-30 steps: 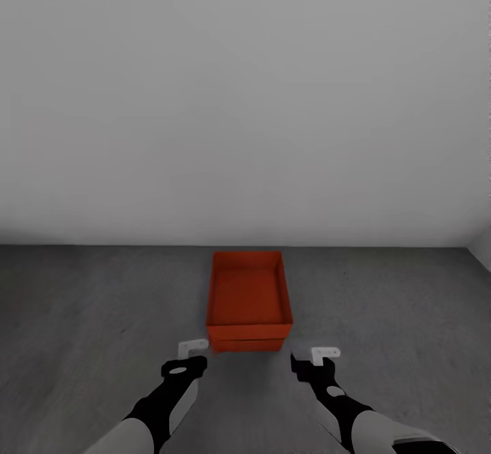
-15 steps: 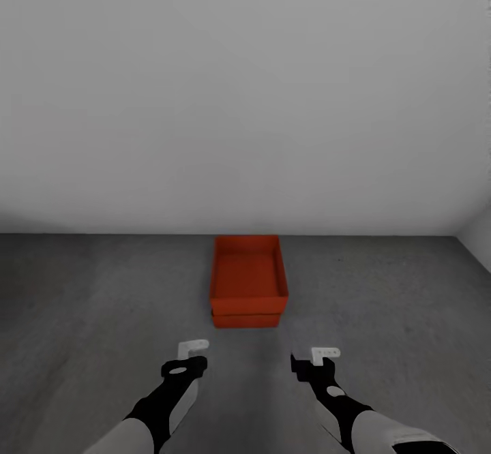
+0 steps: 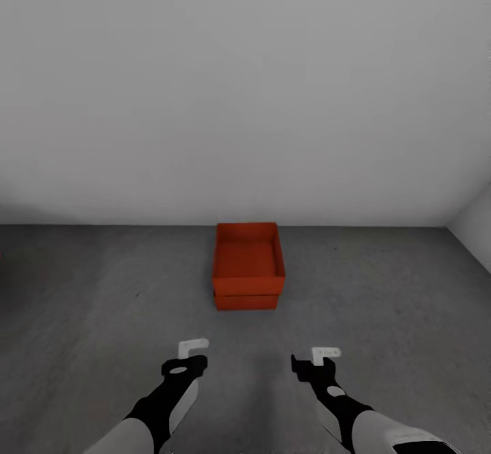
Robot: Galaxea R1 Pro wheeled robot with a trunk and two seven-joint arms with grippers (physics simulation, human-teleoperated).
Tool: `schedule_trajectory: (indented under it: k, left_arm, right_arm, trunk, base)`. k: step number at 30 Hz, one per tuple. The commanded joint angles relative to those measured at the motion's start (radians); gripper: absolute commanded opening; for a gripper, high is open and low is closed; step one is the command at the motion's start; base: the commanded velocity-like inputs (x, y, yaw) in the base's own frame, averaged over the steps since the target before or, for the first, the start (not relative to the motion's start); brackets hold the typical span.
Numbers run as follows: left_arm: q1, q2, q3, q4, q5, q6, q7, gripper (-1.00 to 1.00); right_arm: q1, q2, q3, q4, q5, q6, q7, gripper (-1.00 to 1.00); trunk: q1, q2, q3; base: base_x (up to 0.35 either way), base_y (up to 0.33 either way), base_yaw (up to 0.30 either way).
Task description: Move the two storage containers from the living room to the garage. In the garage, place one container on the floor and stack the other container on top of it (either order is fine).
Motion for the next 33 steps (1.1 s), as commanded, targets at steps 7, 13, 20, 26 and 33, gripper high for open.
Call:
schedule_trajectory:
  k: [7,13,20,26,33]
  left_arm:
    - [0.000,0.058,-0.007,0.012,0.012,0.007,0.005,1.00]
    - [0.000,0.186,-0.005,0.153,0.117,0.003,-0.032,1.00]
    - [0.000,0.200,-0.009,0.377,0.270,-0.089,-0.060,1.00]
    - [0.008,0.202,-0.009,0.441,0.289,-0.155,-0.118,1.00]
    - [0.009,0.205,-0.009,0.444,0.290,-0.153,-0.123,1.00]
  right_arm:
    - [-0.006,-0.013,0.005,0.003,-0.001,0.004,-0.009,1.00]
    - [-0.002,-0.027,0.006,0.022,-0.001,0.012,-0.006,1.00]
    - [-0.001,-0.030,0.008,0.048,0.001,0.014,-0.004,1.00]
    - [-0.001,-0.028,0.009,0.053,0.004,0.016,-0.002,1.00]
    - [-0.001,-0.027,0.010,0.053,0.004,0.017,-0.001,1.00]
  trunk:
    - [0.000,-0.001,-0.001]
    - [0.000,-0.001,-0.001]
    - [0.000,-0.001,-0.001]
    - [0.000,-0.001,-0.001]
    - [0.000,-0.001,-0.001]
  base:
    - [-0.028,0.000,0.000]
    - [-0.002,0.000,0.000]
    - [0.000,0.000,0.000]
    - [0.000,0.000,0.000]
    - [0.000,0.000,0.000]
